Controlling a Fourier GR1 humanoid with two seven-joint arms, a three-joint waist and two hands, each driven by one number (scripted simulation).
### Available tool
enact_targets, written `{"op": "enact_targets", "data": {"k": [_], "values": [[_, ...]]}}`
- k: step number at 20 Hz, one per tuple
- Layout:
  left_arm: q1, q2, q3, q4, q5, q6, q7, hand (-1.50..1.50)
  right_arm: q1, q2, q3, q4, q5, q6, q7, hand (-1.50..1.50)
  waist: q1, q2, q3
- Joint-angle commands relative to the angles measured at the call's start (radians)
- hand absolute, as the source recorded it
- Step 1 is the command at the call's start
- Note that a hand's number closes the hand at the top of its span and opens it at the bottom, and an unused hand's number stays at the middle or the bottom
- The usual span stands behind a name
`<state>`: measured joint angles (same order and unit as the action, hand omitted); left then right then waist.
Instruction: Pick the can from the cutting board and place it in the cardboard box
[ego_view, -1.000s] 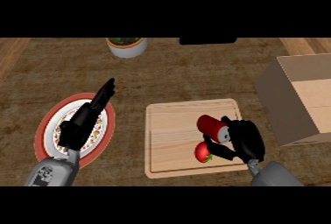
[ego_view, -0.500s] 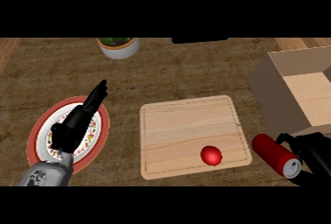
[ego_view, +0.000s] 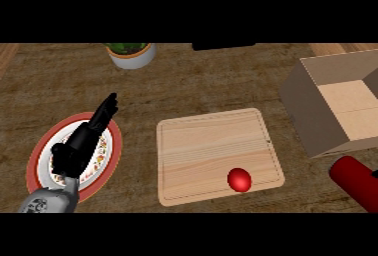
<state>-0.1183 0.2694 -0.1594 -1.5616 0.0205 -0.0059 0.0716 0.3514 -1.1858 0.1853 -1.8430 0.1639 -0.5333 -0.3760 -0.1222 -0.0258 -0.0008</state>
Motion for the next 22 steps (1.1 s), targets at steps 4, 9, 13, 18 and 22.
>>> {"op": "enact_targets", "data": {"k": [4,9,13,18,22], "values": [[0.015,-0.004,-0.008,-0.033,-0.009,-0.002,-0.002,0.0,0.194,-0.067,-0.337,0.002,-0.326,0.103,-0.134,1.5,0.017,0.003,0.0],[0.034,0.008,0.002,-0.002,0.003,-0.043,-0.06,0.0,0.286,-0.072,-0.603,0.05,-0.441,0.256,-0.145,1.5,0.045,0.009,-0.002],[-0.053,-0.084,-0.068,-0.024,-0.044,0.013,0.053,0.0,0.273,-0.059,-0.728,0.096,-0.466,0.376,-0.089,1.5,0.085,0.019,-0.001],[-0.052,-0.021,-0.021,-0.04,-0.011,-0.08,0.042,0.0,0.155,-0.04,-0.746,0.198,-0.466,0.508,-0.072,1.5,0.121,0.025,0.001],[-0.1,-0.065,-0.026,0.072,-0.042,-0.078,-0.025,0.0,0.008,-0.06,-0.708,0.297,-0.469,0.552,-0.02,1.5,0.132,0.03,0.001]]}}
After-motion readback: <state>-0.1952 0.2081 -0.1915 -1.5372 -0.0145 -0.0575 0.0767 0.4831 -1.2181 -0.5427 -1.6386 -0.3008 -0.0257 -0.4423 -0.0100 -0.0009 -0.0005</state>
